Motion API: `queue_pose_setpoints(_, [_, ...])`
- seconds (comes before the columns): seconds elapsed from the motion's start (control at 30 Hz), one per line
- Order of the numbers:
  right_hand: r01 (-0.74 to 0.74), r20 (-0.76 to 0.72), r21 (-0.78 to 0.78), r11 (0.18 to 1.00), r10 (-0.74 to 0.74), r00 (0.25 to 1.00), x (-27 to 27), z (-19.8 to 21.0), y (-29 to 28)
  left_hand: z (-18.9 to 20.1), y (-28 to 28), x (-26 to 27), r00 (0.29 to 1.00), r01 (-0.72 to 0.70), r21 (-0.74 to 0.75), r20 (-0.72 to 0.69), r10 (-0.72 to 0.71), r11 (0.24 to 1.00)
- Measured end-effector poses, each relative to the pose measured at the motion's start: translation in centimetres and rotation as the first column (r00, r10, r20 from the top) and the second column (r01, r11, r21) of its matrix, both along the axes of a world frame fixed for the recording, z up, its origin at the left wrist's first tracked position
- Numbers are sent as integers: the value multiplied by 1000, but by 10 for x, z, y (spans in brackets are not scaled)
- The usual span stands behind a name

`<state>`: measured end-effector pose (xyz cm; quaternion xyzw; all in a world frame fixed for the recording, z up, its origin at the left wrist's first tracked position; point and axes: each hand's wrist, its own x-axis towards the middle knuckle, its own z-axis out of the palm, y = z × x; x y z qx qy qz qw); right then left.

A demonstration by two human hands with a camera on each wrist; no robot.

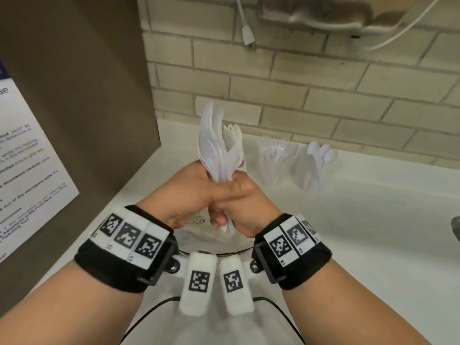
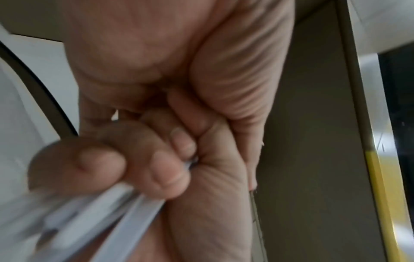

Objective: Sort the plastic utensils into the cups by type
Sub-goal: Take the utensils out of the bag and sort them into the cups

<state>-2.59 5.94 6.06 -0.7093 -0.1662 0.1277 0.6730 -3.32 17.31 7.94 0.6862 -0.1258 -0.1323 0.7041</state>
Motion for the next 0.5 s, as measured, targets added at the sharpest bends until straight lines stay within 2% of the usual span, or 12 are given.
queue_pose_setpoints(0.07, [-33,-44,-34,999,32,999,1,-4,-2,-3,-6,1,996,-85,58,-10,86,995])
queue_pose_setpoints(0.17, [-142,-82,-4,990,141,987,2,-4,-9,-5,-13,3,985,-172,101,28,170,980])
queue_pose_setpoints(0.27, [-178,-84,-6,984,177,981,2,-2,-13,-6,-15,5,980,-197,118,49,193,973])
queue_pose_setpoints(0.33, [-175,-101,-66,982,168,981,3,-4,-14,-7,-18,6,976,-215,70,34,213,974])
queue_pose_setpoints(0.4, [-146,-129,-169,975,125,984,4,-5,-19,-7,-18,8,957,-290,-38,-9,290,956])
queue_pose_setpoints(0.5, [23,-82,-287,958,-49,995,11,2,-31,-11,-9,15,909,-414,-249,-65,412,875])
